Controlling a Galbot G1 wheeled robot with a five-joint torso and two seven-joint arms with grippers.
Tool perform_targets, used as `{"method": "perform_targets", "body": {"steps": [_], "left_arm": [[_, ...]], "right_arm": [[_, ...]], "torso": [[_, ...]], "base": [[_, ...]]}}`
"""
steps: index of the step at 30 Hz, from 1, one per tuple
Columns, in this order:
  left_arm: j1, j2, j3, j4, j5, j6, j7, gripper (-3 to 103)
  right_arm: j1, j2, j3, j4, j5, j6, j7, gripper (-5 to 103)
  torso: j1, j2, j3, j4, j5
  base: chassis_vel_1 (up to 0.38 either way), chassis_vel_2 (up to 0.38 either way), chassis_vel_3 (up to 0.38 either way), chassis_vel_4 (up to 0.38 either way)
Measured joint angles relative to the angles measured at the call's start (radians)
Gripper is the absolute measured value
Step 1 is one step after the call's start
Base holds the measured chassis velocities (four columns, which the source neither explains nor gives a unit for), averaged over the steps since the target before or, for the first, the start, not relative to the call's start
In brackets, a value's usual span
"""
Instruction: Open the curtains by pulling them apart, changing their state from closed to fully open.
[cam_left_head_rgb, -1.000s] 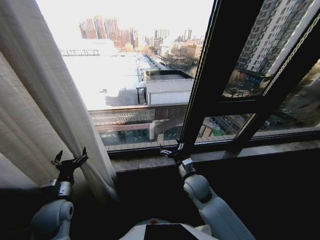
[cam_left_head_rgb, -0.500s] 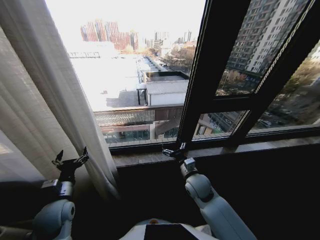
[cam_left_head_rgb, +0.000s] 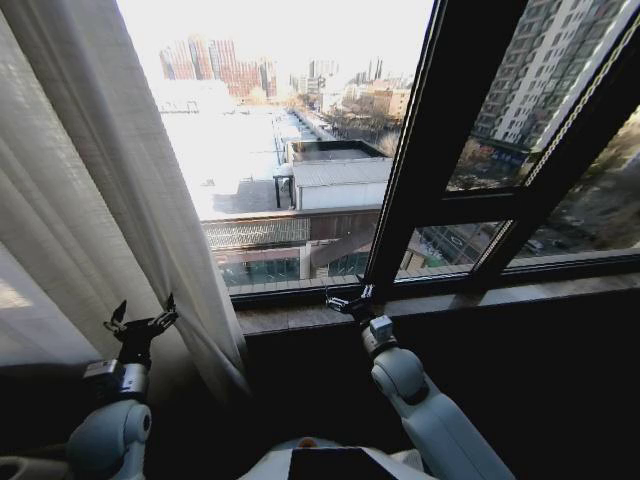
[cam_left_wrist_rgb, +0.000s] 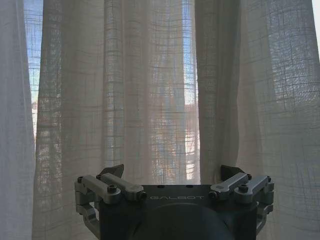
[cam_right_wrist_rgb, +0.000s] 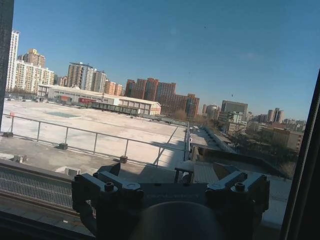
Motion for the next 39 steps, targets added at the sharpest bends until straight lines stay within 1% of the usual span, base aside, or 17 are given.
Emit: {"method": "perform_targets", "body": {"steps": [3,7,13,18,19,20,23,24,26,28,29,30,32,35,39], "left_arm": [[0.000,0.000,0.001,-0.003,0.000,0.000,-0.002,100],[-0.003,-0.002,0.002,-0.003,0.001,0.001,-0.003,100],[-0.010,0.005,0.027,0.005,0.015,-0.005,0.004,100],[-0.050,0.054,0.047,0.028,0.017,-0.013,0.066,100],[-0.050,0.054,0.047,0.028,0.017,-0.013,0.066,100],[-0.063,0.068,0.059,0.036,0.017,-0.011,0.074,100],[-0.086,0.090,0.102,0.039,0.021,0.004,0.093,100],[-0.086,0.090,0.102,0.039,0.021,0.004,0.093,100],[-0.100,0.098,0.137,0.035,0.021,0.027,0.098,100],[-0.116,0.108,0.160,0.043,0.023,0.035,0.102,100],[-0.133,0.122,0.179,0.057,0.027,0.039,0.107,100],[-0.133,0.122,0.179,0.057,0.027,0.039,0.107,100],[-0.162,0.151,0.204,0.081,0.027,0.051,0.111,100],[-0.203,0.187,0.229,0.117,0.013,0.072,0.108,100],[-0.230,0.197,0.254,0.142,-0.005,0.089,0.088,100]], "right_arm": [[0.000,0.001,0.001,-0.006,0.007,0.020,0.002,100],[-0.001,0.002,0.002,-0.005,0.024,0.025,0.006,100],[-0.002,0.002,0.005,-0.007,0.029,0.026,0.009,100],[-0.002,0.003,0.005,-0.008,0.029,0.027,0.009,100],[-0.002,0.003,0.005,-0.008,0.029,0.027,0.009,100],[-0.002,0.003,0.005,-0.009,0.029,0.026,0.009,100],[-0.001,0.003,0.005,-0.012,0.029,0.027,0.009,100],[-0.001,0.003,0.005,-0.012,0.029,0.027,0.009,100],[0.001,0.002,0.004,-0.014,0.029,0.027,0.009,100],[0.002,0.002,0.003,-0.014,0.029,0.027,0.009,100],[0.003,0.002,0.002,-0.014,0.029,0.027,0.009,100],[0.003,0.002,0.002,-0.014,0.029,0.027,0.009,100],[0.004,0.002,0.000,-0.014,0.029,0.026,0.009,100],[0.004,0.003,-0.001,-0.014,0.027,0.025,0.009,100],[0.003,0.003,-0.001,-0.014,0.024,0.024,0.009,100]], "torso": [[0.000,0.000,0.000,0.0002,0.0003],[0.000,0.000,0.000,0.0001,-0.0006],[0.000,0.000,0.000,-0.0003,0.0008],[0.000,0.000,0.000,0.0000,0.0005],[0.000,0.000,0.000,0.0000,0.0005],[0.000,0.000,0.000,0.0000,0.0000],[0.000,0.000,0.000,0.0000,-0.0001],[0.000,0.000,0.000,0.0000,-0.0001],[0.000,0.000,0.000,-0.0001,0.0001],[0.000,0.000,0.000,0.0001,0.0004],[0.000,0.000,0.000,0.0000,0.0004],[0.000,0.000,0.000,0.0000,0.0004],[0.000,0.000,0.000,-0.0002,0.0003],[0.000,0.000,0.000,0.0000,0.0000],[0.000,0.000,0.000,0.0000,0.0001]], "base": [[0.173,0.188,-0.190,-0.153],[0.081,0.061,-0.081,-0.090],[0.000,0.000,0.000,0.000],[0.000,0.000,0.000,0.000],[0.000,0.000,0.000,0.000],[0.000,0.000,0.000,0.000],[0.000,0.000,0.000,0.000],[0.000,0.000,0.000,0.000],[0.000,0.000,0.000,0.000],[0.000,0.000,0.000,0.000],[0.000,0.000,0.000,0.000],[0.000,0.000,0.000,0.000],[0.000,0.000,0.000,0.000],[0.000,0.000,0.000,0.000],[0.000,0.000,0.000,0.000]]}}
